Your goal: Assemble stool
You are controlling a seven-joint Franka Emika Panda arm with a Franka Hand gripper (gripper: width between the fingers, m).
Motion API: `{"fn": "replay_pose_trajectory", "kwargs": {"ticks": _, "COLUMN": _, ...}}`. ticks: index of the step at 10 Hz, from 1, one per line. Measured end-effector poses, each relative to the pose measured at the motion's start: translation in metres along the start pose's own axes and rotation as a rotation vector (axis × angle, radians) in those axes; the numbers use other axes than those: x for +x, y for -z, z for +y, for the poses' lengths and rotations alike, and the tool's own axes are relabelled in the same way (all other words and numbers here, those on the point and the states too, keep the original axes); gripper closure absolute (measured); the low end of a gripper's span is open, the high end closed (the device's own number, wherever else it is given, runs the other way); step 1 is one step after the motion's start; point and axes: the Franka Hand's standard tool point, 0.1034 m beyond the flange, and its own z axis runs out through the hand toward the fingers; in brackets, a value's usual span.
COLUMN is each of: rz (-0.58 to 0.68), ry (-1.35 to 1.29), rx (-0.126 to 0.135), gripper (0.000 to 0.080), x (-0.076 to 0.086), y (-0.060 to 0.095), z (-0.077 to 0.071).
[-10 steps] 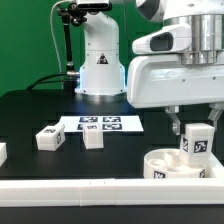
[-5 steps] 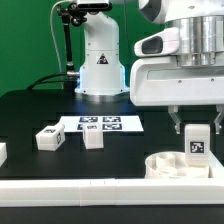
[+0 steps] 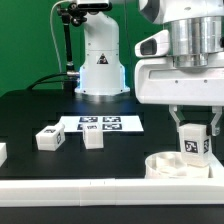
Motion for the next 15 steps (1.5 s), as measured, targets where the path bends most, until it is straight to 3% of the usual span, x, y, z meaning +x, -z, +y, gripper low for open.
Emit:
{"fn": "replay_pose_trajectory", "kwargs": {"ticks": 7, "rz": -0.058, "ry": -0.576, "rx": 0.031, "gripper": 0.0459, "x": -0.003, "y": 0.0, "z": -0.002}}
{"fn": "replay_pose_trajectory", "kwargs": {"ticks": 11, "rz": -0.088, "ry": -0.678, "rx": 0.043, "gripper": 0.0459, "x": -0.003, "y": 0.0, "z": -0.002}}
{"fn": "replay_pose_trajectory", "kwargs": {"ticks": 12, "rz": -0.087, "ry": -0.652, "rx": 0.046, "gripper": 0.0366, "x": -0.003, "y": 0.001, "z": -0.003}}
{"fn": "replay_pose_trajectory", "kwargs": {"ticks": 13, "rz": -0.086, "ry": -0.596, "rx": 0.05, "gripper": 0.021, "x": -0.002, "y": 0.003, "z": -0.004}}
{"fn": "replay_pose_trajectory", "kwargs": {"ticks": 14, "rz": -0.096, "ry": -0.548, "rx": 0.043, "gripper": 0.021, "x": 0.0, "y": 0.006, "z": -0.004}}
{"fn": "replay_pose_trajectory", "kwargs": {"ticks": 15, "rz": -0.092, "ry": -0.519, "rx": 0.053, "gripper": 0.0162, "x": 0.002, "y": 0.011, "z": -0.006}}
